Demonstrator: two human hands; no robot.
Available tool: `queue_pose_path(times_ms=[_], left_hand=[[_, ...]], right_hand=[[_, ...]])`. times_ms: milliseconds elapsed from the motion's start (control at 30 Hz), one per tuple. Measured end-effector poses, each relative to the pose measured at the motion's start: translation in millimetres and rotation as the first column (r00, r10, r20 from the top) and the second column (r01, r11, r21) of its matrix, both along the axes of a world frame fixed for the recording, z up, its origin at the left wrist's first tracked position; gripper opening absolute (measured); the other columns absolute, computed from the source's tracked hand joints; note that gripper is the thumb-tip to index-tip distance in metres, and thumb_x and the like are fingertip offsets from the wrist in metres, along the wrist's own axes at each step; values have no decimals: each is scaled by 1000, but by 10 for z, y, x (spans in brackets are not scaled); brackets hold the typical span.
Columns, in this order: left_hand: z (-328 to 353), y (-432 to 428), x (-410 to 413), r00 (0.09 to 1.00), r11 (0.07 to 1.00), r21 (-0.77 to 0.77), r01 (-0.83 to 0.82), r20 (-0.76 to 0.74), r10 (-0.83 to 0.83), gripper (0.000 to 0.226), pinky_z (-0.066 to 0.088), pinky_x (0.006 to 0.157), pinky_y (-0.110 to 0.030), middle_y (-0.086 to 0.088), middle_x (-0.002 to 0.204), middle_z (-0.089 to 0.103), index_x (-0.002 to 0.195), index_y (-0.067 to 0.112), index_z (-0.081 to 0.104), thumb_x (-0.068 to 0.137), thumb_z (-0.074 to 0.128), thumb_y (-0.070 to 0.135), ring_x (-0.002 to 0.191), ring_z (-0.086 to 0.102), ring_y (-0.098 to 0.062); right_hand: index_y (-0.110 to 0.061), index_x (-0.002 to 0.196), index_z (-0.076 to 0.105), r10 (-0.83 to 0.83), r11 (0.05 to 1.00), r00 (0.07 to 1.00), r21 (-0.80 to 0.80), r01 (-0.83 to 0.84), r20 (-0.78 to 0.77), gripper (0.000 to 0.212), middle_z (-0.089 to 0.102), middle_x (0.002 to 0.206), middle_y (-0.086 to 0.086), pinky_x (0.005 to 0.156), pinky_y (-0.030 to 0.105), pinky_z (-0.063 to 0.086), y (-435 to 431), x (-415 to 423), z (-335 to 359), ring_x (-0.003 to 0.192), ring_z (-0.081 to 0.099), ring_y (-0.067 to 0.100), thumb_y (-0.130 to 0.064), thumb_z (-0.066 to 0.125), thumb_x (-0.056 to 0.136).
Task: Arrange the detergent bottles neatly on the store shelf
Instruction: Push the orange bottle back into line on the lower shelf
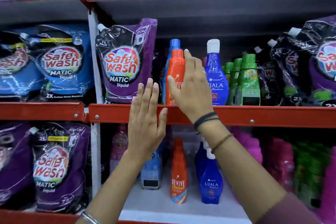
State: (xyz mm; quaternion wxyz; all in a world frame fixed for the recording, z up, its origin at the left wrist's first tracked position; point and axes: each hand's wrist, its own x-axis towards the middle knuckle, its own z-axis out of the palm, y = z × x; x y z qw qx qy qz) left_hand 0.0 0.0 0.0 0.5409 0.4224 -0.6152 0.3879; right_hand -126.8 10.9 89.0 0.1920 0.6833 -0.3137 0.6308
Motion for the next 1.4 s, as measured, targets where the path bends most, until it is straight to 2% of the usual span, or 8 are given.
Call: queue_pose_path(times_ms=[133,233,433,633,767,933,1067,1400], left_hand=[[-92,-88,122,999,997,71,-44,-2,44,62,5,123,-35,-2,163,10,154,16,8,101,33,35,151,3,-17],[-143,-170,212,993,989,93,-116,20,115,62,1,123,-33,-2,163,11,154,16,9,101,31,38,150,4,-15],[-161,-253,241,982,980,71,-188,46,185,62,-1,122,-32,-4,162,14,154,14,13,101,27,41,150,5,-16],[-167,-260,226,978,977,52,-207,33,205,61,1,122,-34,-4,162,15,154,14,14,100,28,41,150,5,-16],[-174,-261,204,975,973,50,-223,25,222,62,1,122,-34,-6,162,16,153,12,14,100,27,40,150,6,-18],[-185,-263,103,975,973,55,-223,7,223,63,-3,122,-34,-7,162,12,153,11,11,99,28,38,150,-1,-19],[-187,-275,-40,976,976,30,-214,51,212,60,5,122,-41,-9,161,17,153,9,17,100,28,35,150,7,-21],[-187,-328,-39,978,979,-42,-202,51,204,58,5,121,-40,-11,159,25,150,6,23,99,32,31,148,15,-25]], right_hand=[[-1,144,15,-289,914,955,278,296,-66,86,50,127,19,80,42,48,-65,182,75,112,54,35,-47,57,84],[2,136,26,-382,873,921,298,385,-70,84,54,122,17,70,38,45,-126,270,78,107,59,34,-50,61,80],[-4,112,40,-279,922,960,291,256,39,60,62,111,17,64,35,32,-93,214,102,100,61,39,-42,67,73],[-8,112,42,-93,985,975,158,62,200,61,65,105,13,67,32,35,114,38,96,95,62,36,-47,69,73],[-8,115,45,-81,989,962,144,44,262,68,67,103,12,72,38,44,301,-202,101,94,63,35,-52,70,69],[-15,115,49,-35,963,969,266,-33,246,75,68,95,5,79,45,53,419,-419,-276,87,66,29,-59,73,60],[-21,108,51,-8,923,978,377,-73,209,70,71,92,1,76,43,55,387,-481,-788,86,68,25,-59,74,55],[-25,96,41,17,695,993,712,-96,118,63,68,90,0,72,42,55,-69,-254,-2015,80,66,23,-52,79,53]])
